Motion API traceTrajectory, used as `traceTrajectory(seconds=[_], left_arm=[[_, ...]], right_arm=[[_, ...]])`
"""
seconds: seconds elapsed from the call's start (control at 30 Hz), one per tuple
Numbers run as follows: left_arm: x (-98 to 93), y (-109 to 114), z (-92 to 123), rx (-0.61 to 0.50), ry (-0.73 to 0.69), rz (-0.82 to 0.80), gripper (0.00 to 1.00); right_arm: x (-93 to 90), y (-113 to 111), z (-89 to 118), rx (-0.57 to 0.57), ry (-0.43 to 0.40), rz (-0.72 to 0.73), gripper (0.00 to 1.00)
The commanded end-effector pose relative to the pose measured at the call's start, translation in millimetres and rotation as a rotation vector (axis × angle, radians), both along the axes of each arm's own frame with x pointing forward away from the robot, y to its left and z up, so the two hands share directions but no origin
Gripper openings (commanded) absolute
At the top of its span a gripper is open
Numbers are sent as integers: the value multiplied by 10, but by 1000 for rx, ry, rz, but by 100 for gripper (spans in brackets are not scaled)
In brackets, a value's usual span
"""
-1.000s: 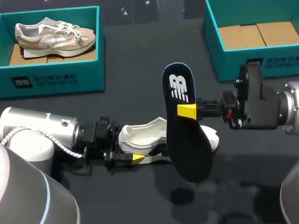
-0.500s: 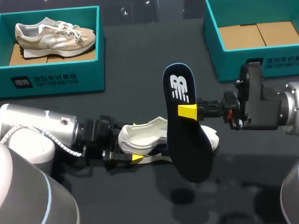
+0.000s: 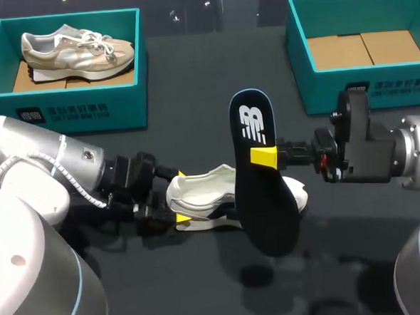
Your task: Take the shoe out of the shoebox, open the shoe tongue, remove and reinsert the insole, then place the shoe into the shoebox
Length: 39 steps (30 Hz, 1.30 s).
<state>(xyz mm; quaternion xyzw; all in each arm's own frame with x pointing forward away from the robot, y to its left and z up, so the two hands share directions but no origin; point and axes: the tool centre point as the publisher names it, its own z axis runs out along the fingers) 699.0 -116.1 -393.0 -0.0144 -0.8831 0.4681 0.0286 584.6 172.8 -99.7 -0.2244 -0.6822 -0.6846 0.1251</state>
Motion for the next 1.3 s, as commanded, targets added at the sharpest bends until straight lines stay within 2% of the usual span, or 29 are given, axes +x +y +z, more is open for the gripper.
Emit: traceTrajectory(seconds=[0.03, 0.43, 0.6, 1.3], left_arm=[[11, 19, 52, 39, 3, -7, 100], [11, 19, 52, 39, 3, -7, 100], [41, 48, 117, 68, -1, -11, 100], [49, 161, 382, 450, -51, -32, 100]], right_arm=[[-49, 48, 53, -6, 1, -16, 0], [-49, 48, 53, -6, 1, -16, 0], [-49, 48, 53, -6, 1, -16, 0], [-49, 48, 53, -6, 1, -16, 0]])
